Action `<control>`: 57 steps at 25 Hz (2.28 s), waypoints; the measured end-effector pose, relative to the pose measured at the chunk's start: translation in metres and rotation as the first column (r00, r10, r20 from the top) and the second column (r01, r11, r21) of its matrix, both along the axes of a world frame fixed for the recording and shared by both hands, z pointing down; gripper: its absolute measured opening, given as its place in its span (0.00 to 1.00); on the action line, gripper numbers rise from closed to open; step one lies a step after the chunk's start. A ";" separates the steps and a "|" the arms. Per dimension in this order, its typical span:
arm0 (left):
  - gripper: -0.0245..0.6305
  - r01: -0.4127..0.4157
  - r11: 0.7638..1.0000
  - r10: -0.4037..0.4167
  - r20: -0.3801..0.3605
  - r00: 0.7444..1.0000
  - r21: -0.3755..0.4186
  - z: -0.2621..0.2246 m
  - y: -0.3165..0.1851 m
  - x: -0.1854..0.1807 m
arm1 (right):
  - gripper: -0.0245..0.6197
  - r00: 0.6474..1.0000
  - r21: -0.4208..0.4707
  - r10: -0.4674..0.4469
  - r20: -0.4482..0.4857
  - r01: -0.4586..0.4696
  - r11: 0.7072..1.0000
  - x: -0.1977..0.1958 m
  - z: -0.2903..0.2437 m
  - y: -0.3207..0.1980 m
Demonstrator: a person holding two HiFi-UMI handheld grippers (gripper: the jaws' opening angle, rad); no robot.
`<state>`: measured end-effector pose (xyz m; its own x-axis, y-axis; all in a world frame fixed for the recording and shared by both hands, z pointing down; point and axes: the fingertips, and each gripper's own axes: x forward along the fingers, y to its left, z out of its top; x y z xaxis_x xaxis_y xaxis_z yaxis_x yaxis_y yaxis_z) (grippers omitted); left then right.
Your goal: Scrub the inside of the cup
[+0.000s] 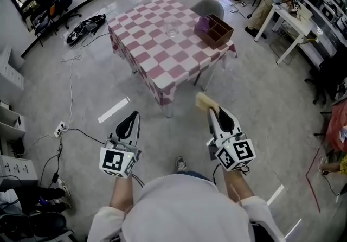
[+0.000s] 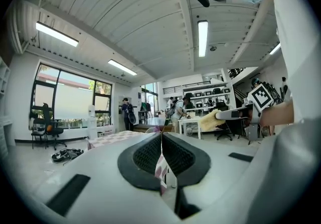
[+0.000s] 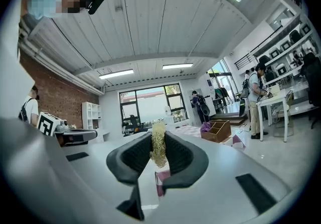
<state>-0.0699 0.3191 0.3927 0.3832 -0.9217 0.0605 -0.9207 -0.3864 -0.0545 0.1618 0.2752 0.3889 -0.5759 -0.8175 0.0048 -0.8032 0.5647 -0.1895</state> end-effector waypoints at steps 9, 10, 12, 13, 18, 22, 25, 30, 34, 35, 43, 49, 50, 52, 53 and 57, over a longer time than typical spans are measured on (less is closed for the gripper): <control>0.09 0.029 0.999 -0.029 -0.008 1.000 -0.017 0.007 -0.048 0.018 | 0.17 0.999 -0.016 -0.036 0.026 0.036 0.999 0.015 0.007 -0.058; 0.09 0.038 0.999 -0.038 -0.010 0.999 -0.022 0.008 -0.050 0.016 | 0.17 0.999 -0.020 -0.040 0.028 0.041 0.999 0.014 0.008 -0.061; 0.09 0.053 0.998 -0.054 -0.011 0.998 -0.029 0.010 -0.054 0.010 | 0.17 0.998 -0.030 -0.047 0.031 0.048 0.998 0.010 0.013 -0.067; 0.09 0.059 0.998 -0.059 -0.010 0.998 -0.031 0.010 -0.057 0.007 | 0.17 0.998 -0.034 -0.049 0.033 0.050 0.998 0.008 0.014 -0.072; 0.09 0.080 0.996 -0.081 -0.021 0.997 -0.037 0.018 -0.080 -0.010 | 0.17 0.998 -0.036 -0.059 0.035 0.060 0.998 -0.008 0.018 -0.096; 0.09 0.047 0.998 -0.047 -0.028 0.998 -0.031 0.020 -0.110 -0.015 | 0.17 0.999 -0.029 -0.038 0.029 0.039 0.999 -0.016 0.016 -0.118; 0.09 0.011 1.000 -0.012 -0.034 0.999 -0.026 0.019 -0.139 -0.020 | 0.17 1.000 -0.024 -0.010 0.022 0.010 1.000 -0.021 0.014 -0.138; 0.09 -0.052 0.999 0.051 -0.035 0.998 -0.014 0.015 -0.192 -0.033 | 0.17 0.999 -0.015 0.038 0.014 -0.038 0.999 -0.036 0.010 -0.178; 0.09 -0.092 0.996 0.092 -0.033 0.995 -0.007 0.011 -0.228 -0.048 | 0.17 0.998 -0.011 0.068 0.019 -0.068 0.998 -0.055 0.005 -0.204; 0.09 -0.101 0.995 0.101 -0.032 0.994 -0.006 0.010 -0.237 -0.052 | 0.17 0.997 -0.008 0.074 0.020 -0.074 0.997 -0.060 0.004 -0.211; 0.09 -0.167 0.986 0.167 -0.020 0.986 0.000 0.005 -0.288 -0.082 | 0.17 0.991 0.000 0.131 0.036 -0.131 0.991 -0.092 -0.001 -0.253; 0.09 -0.212 0.977 0.212 -0.012 0.977 0.000 0.009 -0.309 -0.092 | 0.17 0.987 -0.002 0.157 0.043 -0.157 0.988 -0.105 0.001 -0.266; 0.09 -0.220 0.975 0.220 -0.016 0.975 -0.003 0.011 -0.312 -0.091 | 0.17 0.986 -0.004 0.160 0.040 -0.160 0.987 -0.105 0.003 -0.268; 0.09 -0.238 0.971 0.238 -0.018 0.971 -0.009 0.014 -0.317 -0.086 | 0.17 0.984 -0.012 0.171 0.038 -0.171 0.985 -0.102 0.006 -0.271; 0.09 -0.243 0.970 0.243 -0.017 0.970 -0.012 0.016 -0.321 -0.084 | 0.17 0.983 -0.016 0.177 0.038 -0.177 0.984 -0.100 0.007 -0.274; 0.09 -0.259 0.966 0.258 -0.022 0.966 -0.012 0.017 -0.340 -0.074 | 0.17 0.982 -0.014 0.182 0.047 -0.181 0.983 -0.094 0.006 -0.290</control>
